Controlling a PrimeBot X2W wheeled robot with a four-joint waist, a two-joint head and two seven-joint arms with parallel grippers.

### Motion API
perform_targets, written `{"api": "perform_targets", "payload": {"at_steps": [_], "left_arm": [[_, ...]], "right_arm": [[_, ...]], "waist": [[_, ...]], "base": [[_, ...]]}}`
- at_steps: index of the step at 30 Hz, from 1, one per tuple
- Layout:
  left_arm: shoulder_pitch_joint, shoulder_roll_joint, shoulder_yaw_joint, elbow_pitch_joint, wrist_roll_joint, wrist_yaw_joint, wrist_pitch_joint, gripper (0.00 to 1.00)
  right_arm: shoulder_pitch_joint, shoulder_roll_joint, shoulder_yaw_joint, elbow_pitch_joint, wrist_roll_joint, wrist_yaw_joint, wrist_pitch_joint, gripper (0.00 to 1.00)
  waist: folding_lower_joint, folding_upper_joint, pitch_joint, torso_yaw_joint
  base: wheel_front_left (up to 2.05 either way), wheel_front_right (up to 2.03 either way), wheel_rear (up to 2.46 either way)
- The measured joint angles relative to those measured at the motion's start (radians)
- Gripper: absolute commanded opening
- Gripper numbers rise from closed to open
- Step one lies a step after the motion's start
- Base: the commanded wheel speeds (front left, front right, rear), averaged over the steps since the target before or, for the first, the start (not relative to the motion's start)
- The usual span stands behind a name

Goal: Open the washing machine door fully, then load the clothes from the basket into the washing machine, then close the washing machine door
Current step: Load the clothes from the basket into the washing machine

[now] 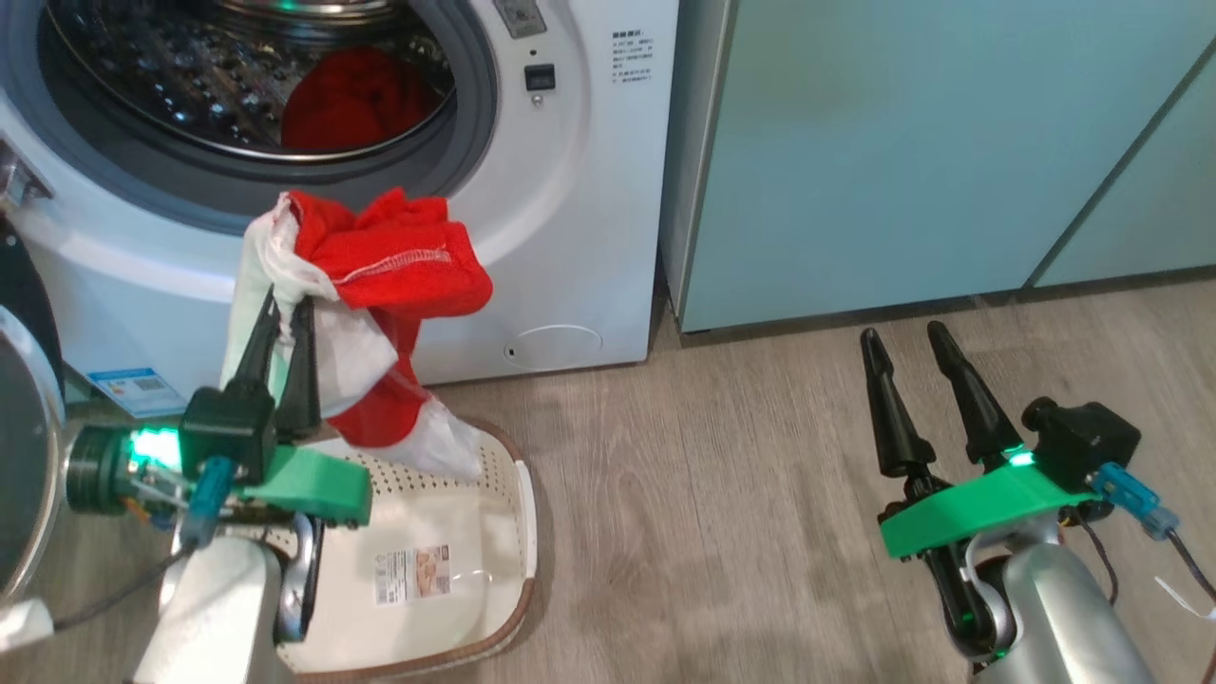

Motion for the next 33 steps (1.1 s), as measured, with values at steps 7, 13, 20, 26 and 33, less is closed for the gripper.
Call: {"api": "perform_targets", "payload": {"at_steps": [7, 13, 20, 26, 33], "left_arm": [[0.082, -0.042, 0.030, -0.033, 0.000, -0.030, -0.001, 0.00], [0.119, -0.078, 0.059, -0.041, 0.000, -0.050, -0.001, 0.00], [0.132, -0.106, 0.115, -0.057, 0.005, -0.070, -0.001, 0.00], [0.132, -0.121, 0.124, -0.057, 0.014, -0.093, -0.001, 0.00], [0.132, -0.133, 0.146, -0.057, 0.016, -0.105, -0.001, 0.00]], "right_arm": [[0.011, 0.000, -0.013, 0.000, -0.010, 0.000, 0.000, 1.00], [0.028, 0.000, -0.019, 0.000, -0.010, 0.000, 0.000, 1.00], [0.031, 0.000, -0.019, 0.000, -0.010, 0.000, 0.000, 1.00], [0.033, 0.000, -0.018, 0.000, -0.010, 0.000, 0.000, 1.00], [0.033, 0.000, -0.018, -0.001, -0.010, 0.000, 0.000, 1.00]], "waist": [[0.0000, 0.0000, -0.030, 0.002], [0.0000, 0.0000, -0.045, 0.003], [0.0000, 0.0000, -0.049, 0.002], [0.0000, 0.0000, -0.050, 0.000], [0.0000, 0.0000, -0.044, -0.006]], "base": [[0.00, 0.00, 0.00], [0.00, 0.00, 0.00], [0.00, 0.00, 0.00], [0.00, 0.00, 0.00], [0.00, 0.00, 0.00]]}}
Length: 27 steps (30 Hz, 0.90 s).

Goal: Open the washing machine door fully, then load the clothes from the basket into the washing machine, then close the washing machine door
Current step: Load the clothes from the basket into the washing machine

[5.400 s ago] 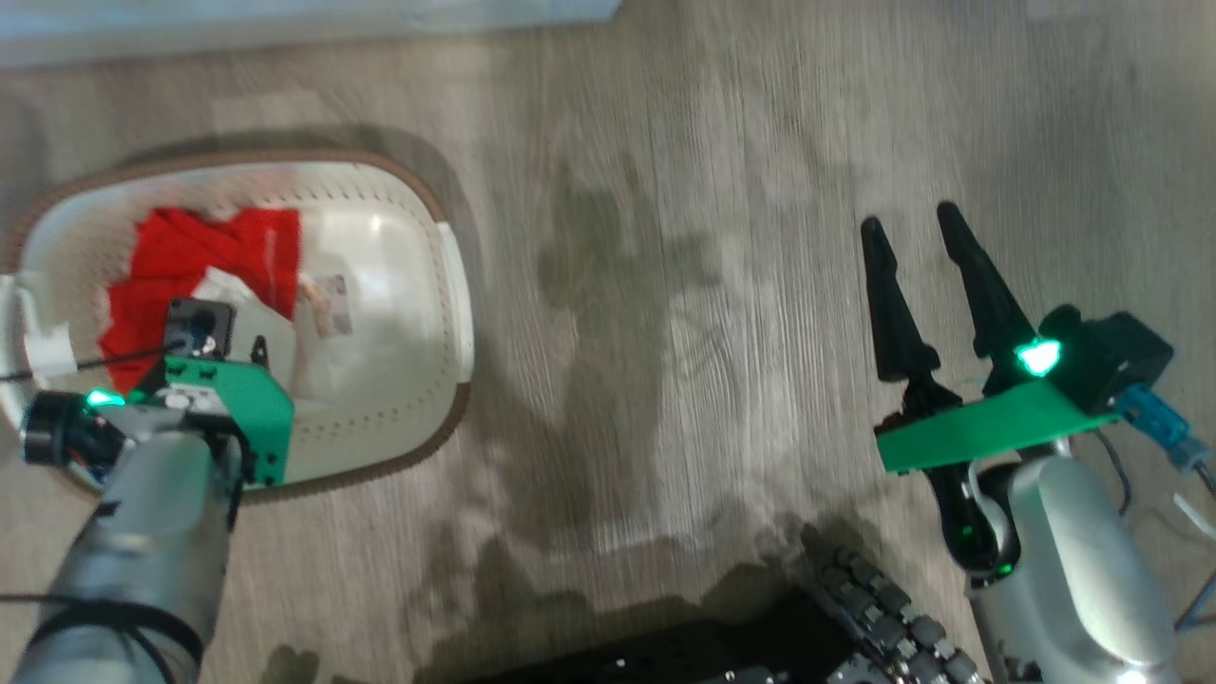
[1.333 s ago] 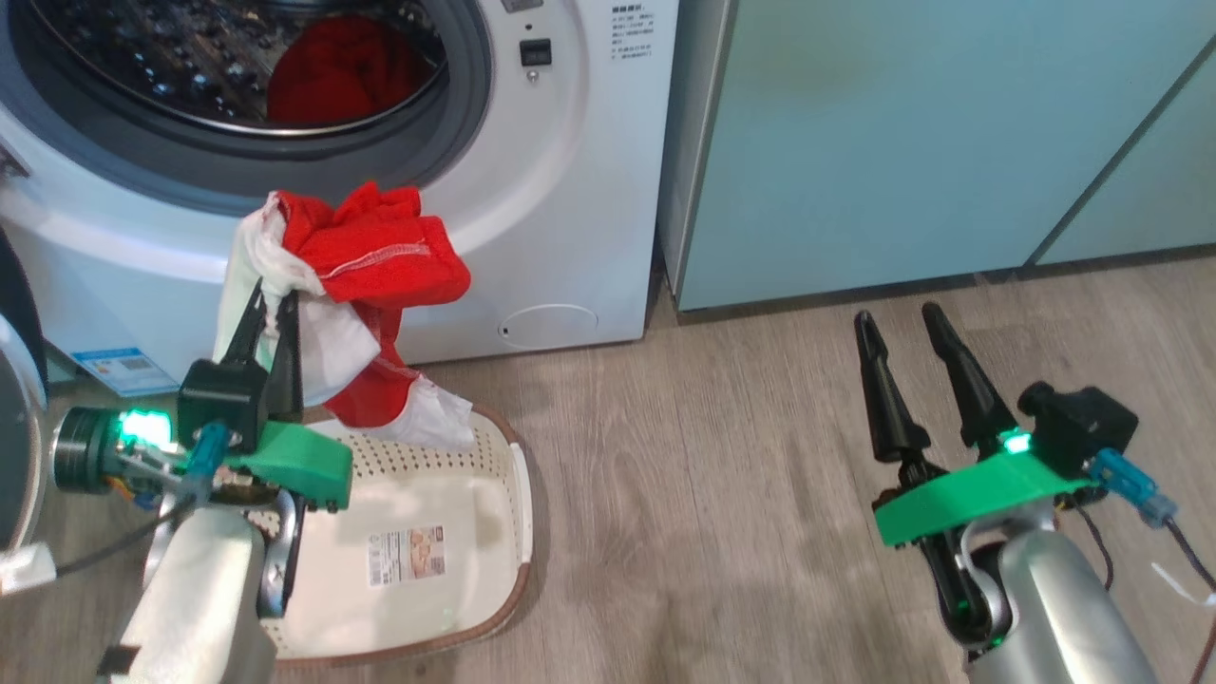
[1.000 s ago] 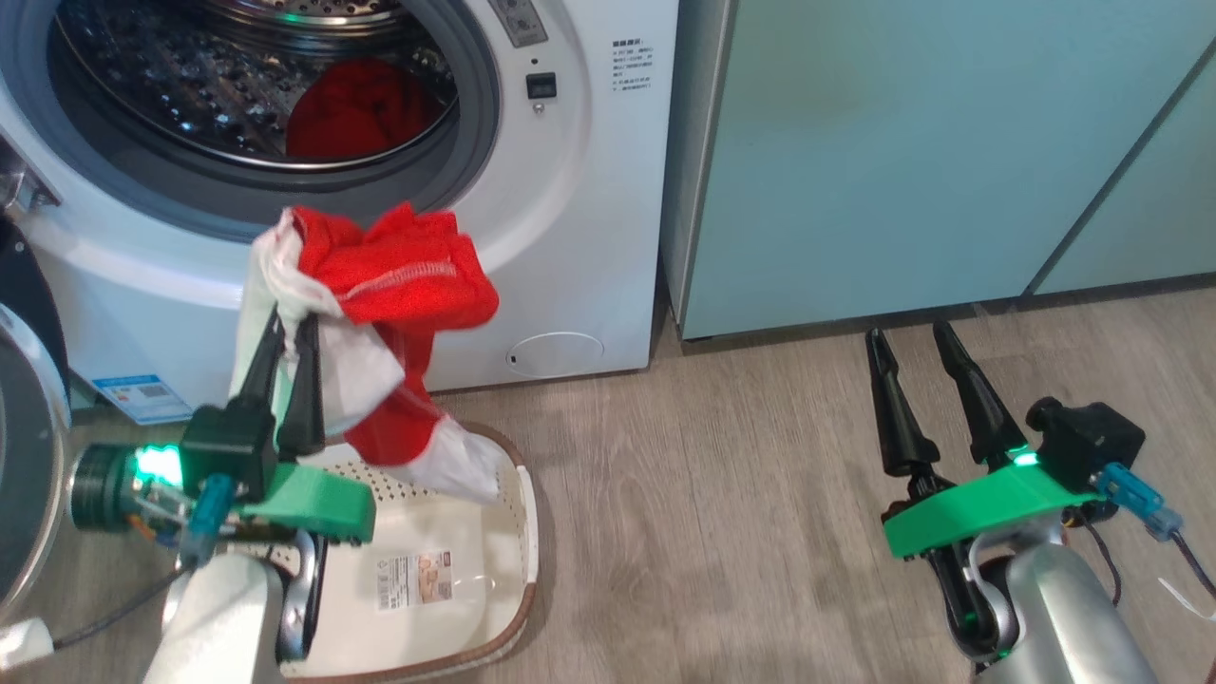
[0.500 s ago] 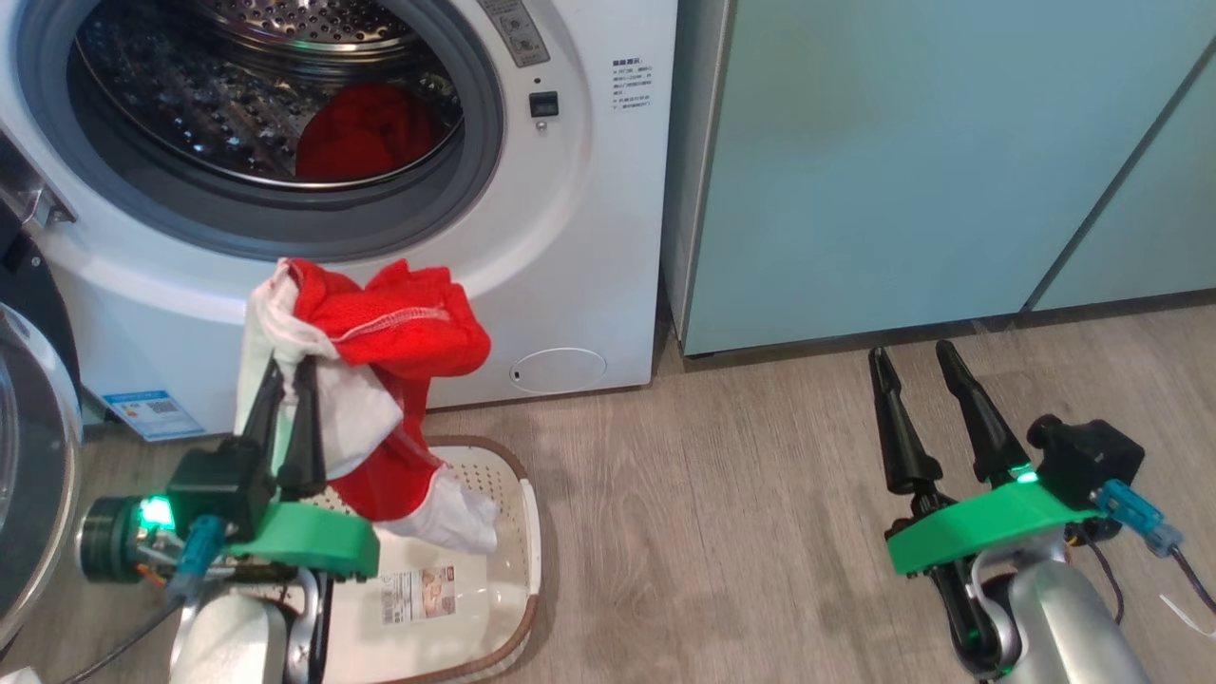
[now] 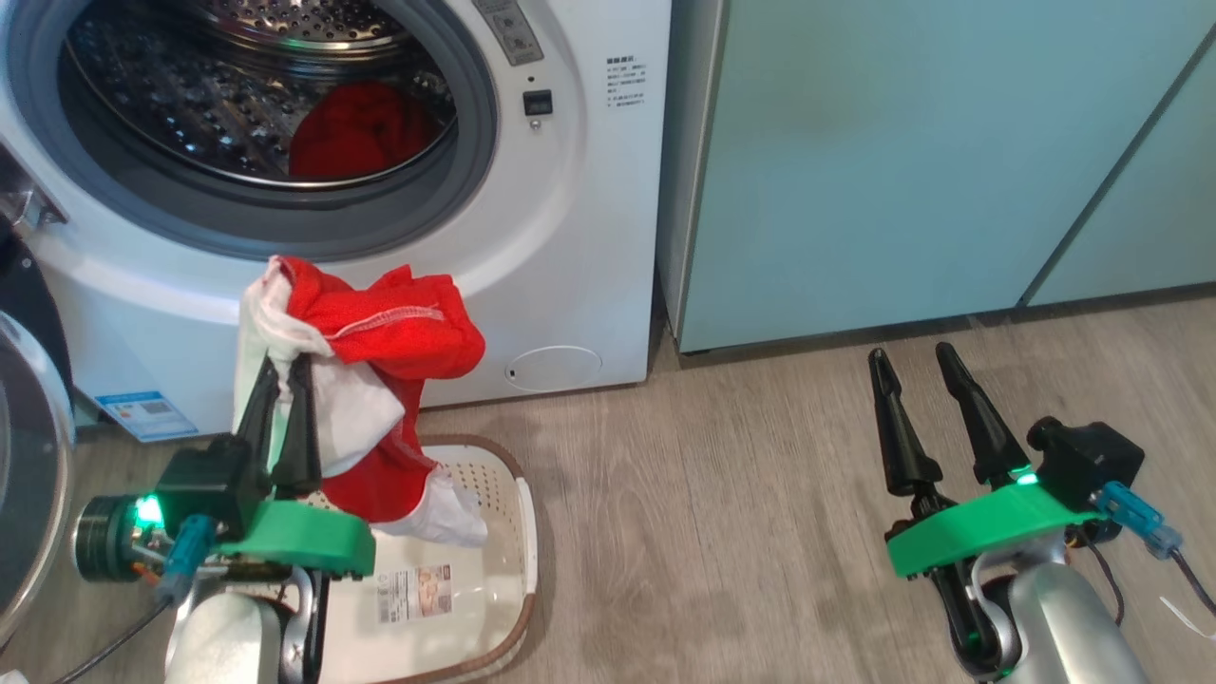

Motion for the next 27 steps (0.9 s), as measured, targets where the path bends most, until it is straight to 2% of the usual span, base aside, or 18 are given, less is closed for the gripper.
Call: {"api": "perform_targets", "payload": {"at_steps": [9, 15, 20, 27], "left_arm": [[-0.056, 0.001, 0.042, -0.001, 0.009, -0.035, 0.000, 0.00], [-0.224, 0.011, 0.078, -0.014, 0.015, -0.054, 0.000, 0.00], [-0.378, 0.042, 0.133, -0.009, 0.016, -0.063, 0.000, 0.00], [-0.637, 0.091, 0.198, 0.106, 0.000, -0.088, -0.008, 0.00]], "right_arm": [[-0.002, 0.000, 0.001, -0.016, 0.000, 0.000, 0.000, 1.00], [-0.030, 0.000, 0.004, -0.026, 0.000, 0.000, 0.000, 1.00], [-0.079, 0.000, 0.011, -0.038, 0.001, 0.000, 0.000, 1.00], [-0.131, 0.000, 0.033, -0.056, 0.020, 0.000, 0.000, 1.00]], "waist": [[0.0000, 0.0000, 0.062, -0.012], [0.0000, 0.0000, 0.146, -0.029], [0.0001, 0.0000, 0.229, -0.048], [0.0001, 0.0000, 0.369, -0.086]], "base": [[0.00, 0.00, 0.00], [0.00, 0.00, 0.00], [0.00, 0.00, 0.00], [0.00, 0.00, 0.00]]}}
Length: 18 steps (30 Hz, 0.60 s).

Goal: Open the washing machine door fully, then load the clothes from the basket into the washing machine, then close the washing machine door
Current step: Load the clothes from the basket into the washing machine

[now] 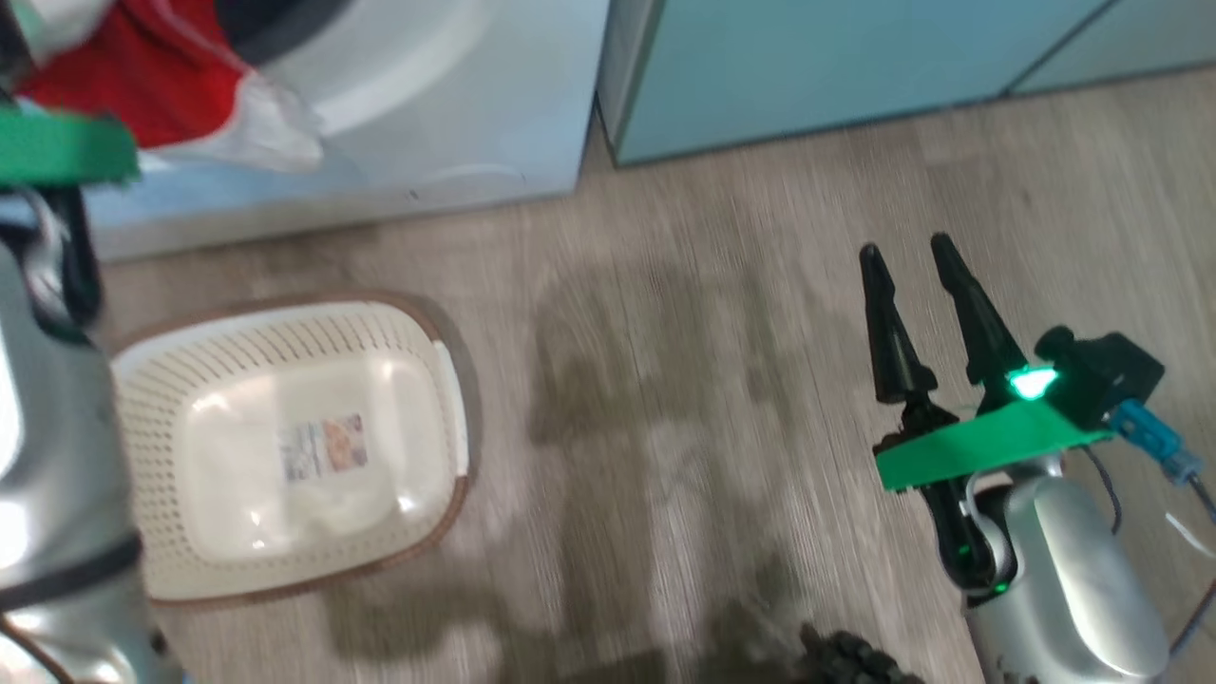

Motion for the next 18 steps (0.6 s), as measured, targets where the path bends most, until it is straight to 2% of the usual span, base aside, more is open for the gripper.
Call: {"api": "perform_targets", "payload": {"at_steps": [9, 18], "left_arm": [[-0.273, 0.087, 0.020, 0.206, 0.004, -0.032, 0.000, 0.00], [-0.600, 0.218, -0.035, 0.412, 0.064, -0.065, 0.000, 0.00]], "right_arm": [[-0.065, 0.000, 0.026, -0.023, 0.037, 0.000, 0.000, 1.00], [-0.094, 0.001, 0.079, -0.026, 0.094, 0.000, 0.000, 1.00]], "waist": [[0.0002, 0.0000, 0.171, -0.045], [0.0003, 0.0000, 0.314, -0.101]], "base": [[0.00, 0.00, 0.00], [0.00, 0.00, 0.00]]}}
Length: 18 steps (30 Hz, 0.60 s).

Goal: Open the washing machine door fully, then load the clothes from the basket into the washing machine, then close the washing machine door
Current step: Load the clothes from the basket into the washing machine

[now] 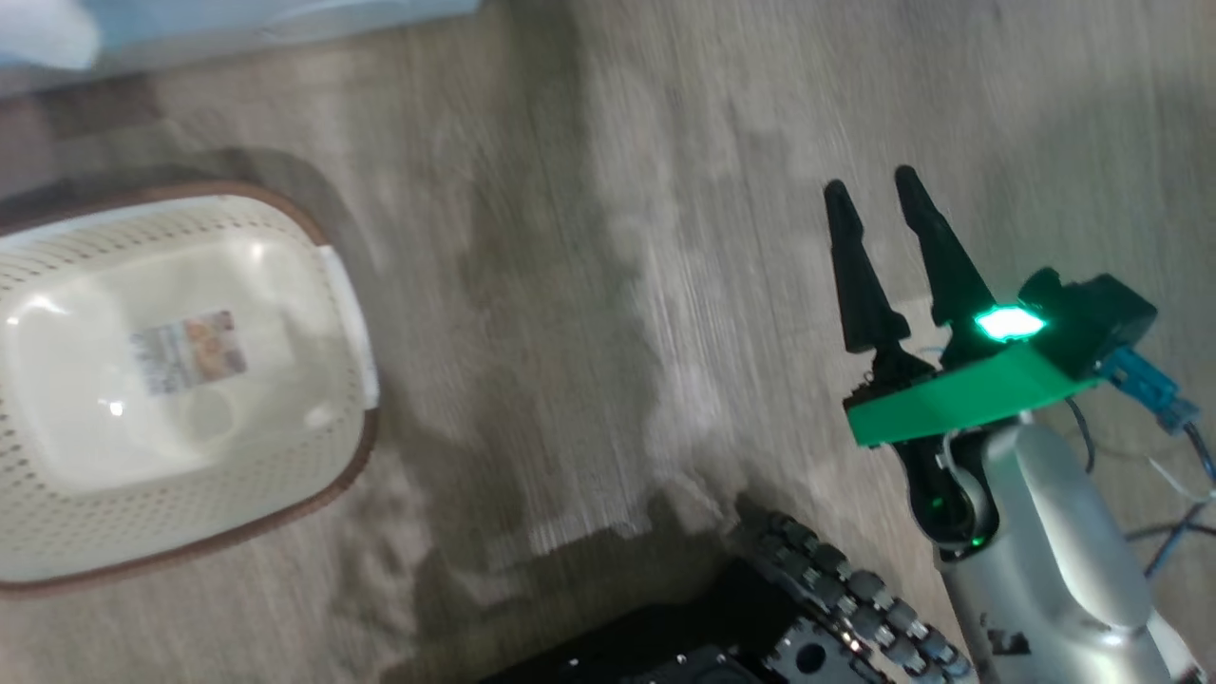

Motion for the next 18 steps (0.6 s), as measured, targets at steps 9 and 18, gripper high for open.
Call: {"api": "perform_targets", "payload": {"at_steps": [9, 18], "left_arm": [[-0.244, 0.061, -0.041, 0.085, 0.036, 0.013, 0.000, 0.00], [-0.263, 0.070, -0.075, 0.212, 0.043, 0.023, -0.001, 0.00]], "right_arm": [[-0.024, 0.000, 0.034, 0.000, 0.029, 0.000, 0.000, 1.00], [-0.051, 0.000, 0.050, -0.001, 0.046, 0.000, 0.000, 1.00]], "waist": [[-0.0003, 0.0000, 0.062, -0.053], [-0.0003, 0.0000, 0.078, -0.058]], "base": [[0.00, 0.00, 0.00], [0.00, 0.00, 0.00]]}}
